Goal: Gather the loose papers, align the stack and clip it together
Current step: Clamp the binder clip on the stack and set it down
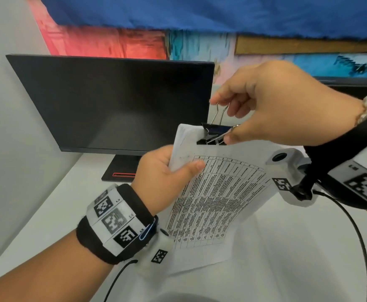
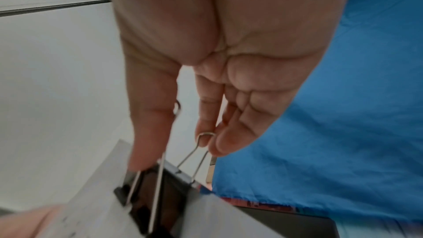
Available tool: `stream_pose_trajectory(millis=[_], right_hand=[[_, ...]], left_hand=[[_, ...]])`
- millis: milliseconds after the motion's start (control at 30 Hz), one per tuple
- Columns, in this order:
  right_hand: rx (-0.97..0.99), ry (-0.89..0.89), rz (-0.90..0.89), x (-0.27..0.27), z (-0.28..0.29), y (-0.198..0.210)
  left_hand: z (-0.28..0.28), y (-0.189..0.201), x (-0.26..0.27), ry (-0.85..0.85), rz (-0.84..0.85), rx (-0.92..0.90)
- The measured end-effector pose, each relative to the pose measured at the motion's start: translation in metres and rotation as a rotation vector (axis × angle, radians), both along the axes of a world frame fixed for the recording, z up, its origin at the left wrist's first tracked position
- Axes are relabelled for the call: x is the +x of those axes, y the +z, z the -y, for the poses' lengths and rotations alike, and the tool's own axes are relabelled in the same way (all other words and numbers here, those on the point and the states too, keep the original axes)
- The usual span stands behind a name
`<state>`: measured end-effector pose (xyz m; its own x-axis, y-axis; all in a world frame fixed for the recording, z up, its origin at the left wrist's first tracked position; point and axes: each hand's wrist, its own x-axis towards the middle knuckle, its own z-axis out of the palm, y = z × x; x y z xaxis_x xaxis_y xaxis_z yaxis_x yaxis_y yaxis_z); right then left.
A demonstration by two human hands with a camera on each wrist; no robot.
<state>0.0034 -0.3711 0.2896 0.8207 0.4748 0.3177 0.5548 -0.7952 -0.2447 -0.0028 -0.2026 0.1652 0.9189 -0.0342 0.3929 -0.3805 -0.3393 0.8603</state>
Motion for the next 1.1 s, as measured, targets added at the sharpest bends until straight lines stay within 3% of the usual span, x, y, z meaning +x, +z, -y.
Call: stream_pose_trajectory(millis=[133,333,467,567,667,767,933,1100], right_hand=[[0.043,0.033,0.013,0.001,-0.001,-0.01],[0.032,0.056,0.476,-0.004,-0.014,-0.045],[0.025,0.091,0.558,-0.016,-0.023,-0.081],[0.0,0.168,0.496,-0.013,-0.026,-0.111],[0.097,0.204,0.473,-0.007,-0.024,-0.121],[0.21,0.107,0.463,-0.001,-0.019,-0.109],[0.172,-0.01,0.125,0.004,-0.024,-0.088],[0.166,-0.061,-0.032,0.001,-0.027,-0.069]], left_hand=[[0.003,0.018,0.005,0.043,0.088,-0.023],[-0.003,0.02,0.022,0.166,0.147,0.127],[-0.006,0.028,0.024,0.165,0.098,0.091],[-0.005,0.031,0.024,0.146,0.039,0.044],[-0.009,0.031,0.022,0.133,0.072,0.09],[-0.012,0.029,0.018,0.107,0.131,0.138],[-0.012,0.023,0.009,0.011,0.333,0.207],[-0.015,0.019,0.005,-0.035,0.429,0.243]])
